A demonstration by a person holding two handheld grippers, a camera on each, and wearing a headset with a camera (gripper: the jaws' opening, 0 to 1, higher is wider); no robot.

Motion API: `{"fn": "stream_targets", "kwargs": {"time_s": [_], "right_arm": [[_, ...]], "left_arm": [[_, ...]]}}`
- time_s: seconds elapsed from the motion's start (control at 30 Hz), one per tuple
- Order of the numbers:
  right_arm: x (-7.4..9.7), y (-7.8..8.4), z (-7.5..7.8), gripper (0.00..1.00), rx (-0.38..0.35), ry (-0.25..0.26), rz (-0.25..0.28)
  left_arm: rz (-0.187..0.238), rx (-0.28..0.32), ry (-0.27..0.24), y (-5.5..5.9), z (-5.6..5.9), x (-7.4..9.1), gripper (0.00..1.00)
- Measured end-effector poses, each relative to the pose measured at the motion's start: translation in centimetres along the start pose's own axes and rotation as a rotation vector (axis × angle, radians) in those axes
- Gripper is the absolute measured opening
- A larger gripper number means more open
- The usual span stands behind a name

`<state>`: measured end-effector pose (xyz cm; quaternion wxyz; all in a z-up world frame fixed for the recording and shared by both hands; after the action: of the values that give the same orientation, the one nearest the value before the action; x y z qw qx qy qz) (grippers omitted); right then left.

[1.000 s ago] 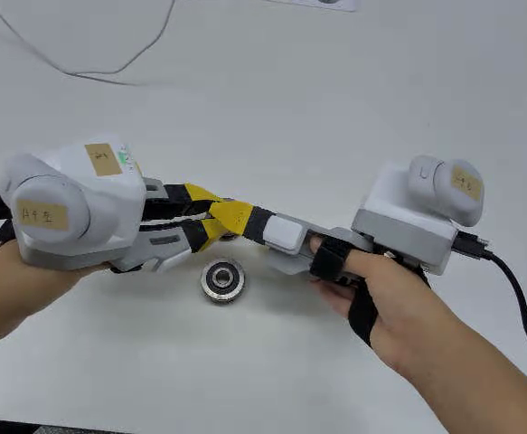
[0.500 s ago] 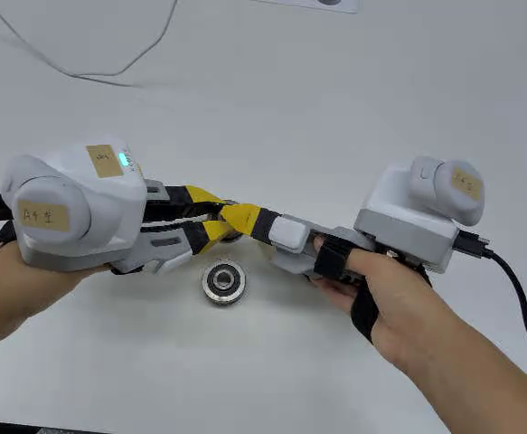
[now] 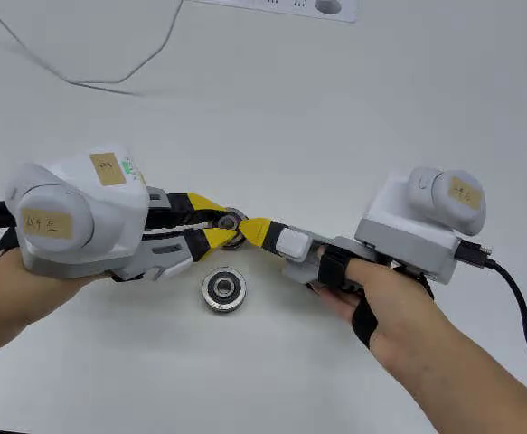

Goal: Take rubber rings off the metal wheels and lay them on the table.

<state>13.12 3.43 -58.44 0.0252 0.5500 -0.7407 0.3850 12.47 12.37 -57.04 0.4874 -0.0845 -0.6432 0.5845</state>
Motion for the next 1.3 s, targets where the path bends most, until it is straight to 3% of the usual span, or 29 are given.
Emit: {"fn": "stream_targets", "kwargs": {"time_s": [0.27,0.53,0.77,1.3], "right_arm": [[0.13,-0.07,-0.24,0.02,0.0,0.024,-0.018],[0.05,-0.21,-0.07,0.01,-0.059,0.053,-0.026],[-0.12,-0.39,0.02,0.01,-0.078,0.051,-0.018],[-0.26,-0.57,-0.9,0.0,0.039,-0.024,-0.041]], "left_arm": [[0.0,-0.001,0.0,0.04,-0.05,-0.02,0.13],[-0.004,-0.001,-0.007,0.05,-0.04,-0.04,0.13],[-0.009,-0.004,-0.013,0.01,0.06,-0.02,0.12],[-0.011,-0.006,-0.01,-0.04,0.02,-0.03,0.12]]}}
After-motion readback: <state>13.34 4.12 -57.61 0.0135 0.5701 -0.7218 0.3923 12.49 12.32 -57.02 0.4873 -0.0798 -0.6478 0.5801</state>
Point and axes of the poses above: the centre of the closed fingertips' face, and the gripper's own axes: x roughly backward along the fingers, z roughly to its right, y roughly out of its underside, the point moved 5 cm from there along x, roughly backward along the fingers, and after that the axes turned 11 degrees about x, right-handed, at the moved point
